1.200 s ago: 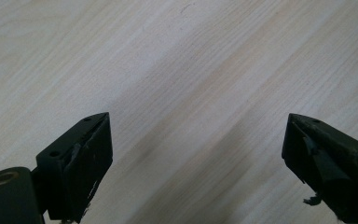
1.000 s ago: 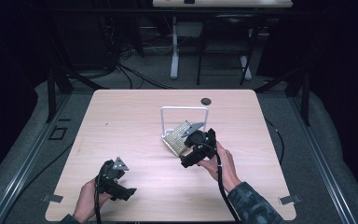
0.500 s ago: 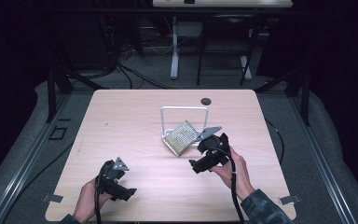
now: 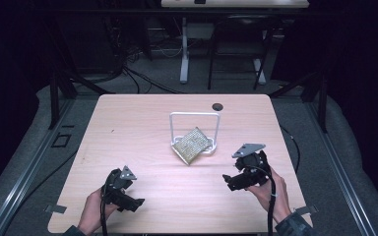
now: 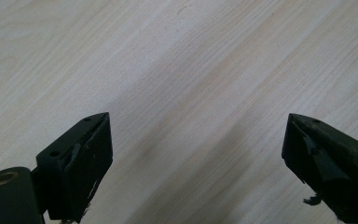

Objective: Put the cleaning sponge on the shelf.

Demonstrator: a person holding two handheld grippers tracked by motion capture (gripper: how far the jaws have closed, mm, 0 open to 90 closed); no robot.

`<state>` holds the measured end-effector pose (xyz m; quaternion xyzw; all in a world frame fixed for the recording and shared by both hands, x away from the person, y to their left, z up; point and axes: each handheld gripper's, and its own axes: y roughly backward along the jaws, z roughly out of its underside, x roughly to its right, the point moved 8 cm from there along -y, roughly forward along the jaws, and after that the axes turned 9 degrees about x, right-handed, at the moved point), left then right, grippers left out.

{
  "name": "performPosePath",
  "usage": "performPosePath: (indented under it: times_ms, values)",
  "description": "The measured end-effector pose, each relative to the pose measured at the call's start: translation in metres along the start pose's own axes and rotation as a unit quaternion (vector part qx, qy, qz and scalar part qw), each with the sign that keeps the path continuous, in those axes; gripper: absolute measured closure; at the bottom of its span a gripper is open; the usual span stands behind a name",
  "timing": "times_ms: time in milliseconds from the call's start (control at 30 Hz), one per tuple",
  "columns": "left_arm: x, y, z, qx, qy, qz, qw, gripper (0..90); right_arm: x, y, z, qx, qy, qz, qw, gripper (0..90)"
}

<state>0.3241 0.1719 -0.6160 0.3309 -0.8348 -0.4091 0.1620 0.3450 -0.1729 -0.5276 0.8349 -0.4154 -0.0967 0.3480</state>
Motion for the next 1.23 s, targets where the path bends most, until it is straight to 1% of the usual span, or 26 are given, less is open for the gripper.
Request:
performPosePath:
  times_ms: [33,67,100,133,167,200,233,267,300,333,367,400,433,500,533,567,600,667,700,867,900,967,1033,1100,1233]
  values:
    - [0.0,0.0,0.0,0.0,0.0,0.0,1.0,8.6,0.0,0.0,0.0,0.0,0.0,0.0,1.0,5.6]
    - [0.0,0.0,0.0,-0.001,0.0,0.0,1.0,8.6,0.004,0.003,0.01,-0.005,-0.006,0.007,0.9999,6.3]
    - [0.0,0.0,0.0,-0.001,0.0,0.0,1.0,8.6,0.006,0.005,0.016,-0.004,-0.008,0.011,0.9999,6.3]
    - [0.0,0.0,0.0,-0.001,0.0,0.0,1.0,8.6,0.006,0.005,0.016,-0.004,-0.008,0.011,0.9999,6.3]
    - [0.0,0.0,0.0,0.0,0.001,-0.002,1.0,8.6,0.01,0.008,0.026,-0.004,-0.014,0.023,0.9996,3.9]
    - [0.0,0.0,0.001,0.0,0.002,-0.002,1.0,8.6,0.01,0.008,0.026,-0.004,-0.014,0.023,0.9996,3.9]
    - [0.0,-0.001,0.001,-0.001,0.002,-0.003,1.0,8.6,0.013,0.01,0.036,-0.009,-0.021,0.029,0.9993,3.1]
    - [0.0,-0.001,0.001,-0.001,0.003,-0.001,1.0,8.6,0.015,0.011,0.04,-0.01,-0.025,0.033,0.9991,3.1]
    - [0.0,-0.001,0.001,-0.001,0.003,-0.001,1.0,8.6,0.017,0.012,0.045,-0.01,-0.03,0.033,0.999,3.0]
    - [0.0,-0.001,0.001,-0.001,0.003,-0.001,1.0,8.6,0.017,0.012,0.045,-0.01,-0.03,0.033,0.999,3.0]
    - [0.0,-0.001,0.001,-0.001,0.003,0.0,1.0,8.6,0.02,0.012,0.055,-0.016,-0.04,0.036,0.9984,3.1]
    - [0.0,-0.001,0.001,-0.001,0.003,0.0,1.0,8.6,0.02,0.012,0.055,-0.016,-0.04,0.036,0.9984,3.1]
    - [0.0,-0.001,0.001,-0.001,0.003,0.0,1.0,8.6,0.022,0.011,0.064,-0.021,-0.049,0.037,0.9979,3.3]
    - [0.0,-0.001,0.001,-0.001,0.003,0.0,1.0,8.6,0.025,0.009,0.075,-0.03,-0.058,0.037,0.9972,3.9]
    - [0.0,-0.001,0.001,-0.001,0.003,0.0,1.0,8.6,0.025,0.009,0.075,-0.03,-0.058,0.037,0.9972,3.9]
    - [-0.001,0.0,0.001,-0.002,0.002,-0.002,1.0,8.6,0.028,0.006,0.086,-0.042,-0.068,0.039,0.9961,3.6]
    - [-0.001,0.0,0.001,-0.002,0.002,-0.002,1.0,8.6,0.028,0.006,0.086,-0.042,-0.068,0.039,0.9961,3.6]
    - [-0.001,0.0,0.0,0.0,0.003,-0.004,1.0,8.6,0.032,0.001,0.097,-0.055,-0.071,0.048,0.9949,3.3]
    - [-0.001,0.0,0.0,0.0,0.003,-0.001,1.0,8.6,0.035,-0.003,0.105,-0.074,-0.065,0.053,0.9937,3.3]
    - [-0.001,-0.001,-0.001,-0.002,0.001,-0.003,1.0,8.6,0.036,-0.006,0.108,-0.082,-0.064,0.051,0.9933,4.5]
    - [-0.001,-0.002,-0.001,-0.001,0.003,-0.001,1.0,8.6,0.036,-0.006,0.109,-0.083,-0.061,0.052,0.9934,4.6]
    - [-0.001,-0.003,0.0,-0.003,0.0,0.0,1.0,8.6,0.035,-0.006,0.11,-0.087,-0.057,0.049,0.9934,6.6]
    - [0.0,-0.002,-0.001,-0.003,-0.001,-0.002,1.0,8.6,0.035,-0.007,0.111,-0.088,-0.058,0.049,0.9932,6.6]
    - [0.0,-0.001,-0.001,-0.002,-0.003,-0.002,1.0,8.6,0.035,-0.008,0.113,-0.097,-0.058,0.048,0.9925,6.6]
    - [-0.001,-0.002,-0.002,-0.002,0.001,-0.001,1.0,8.6,0.033,-0.01,0.115,-0.101,-0.06,0.044,0.9921,7.0]
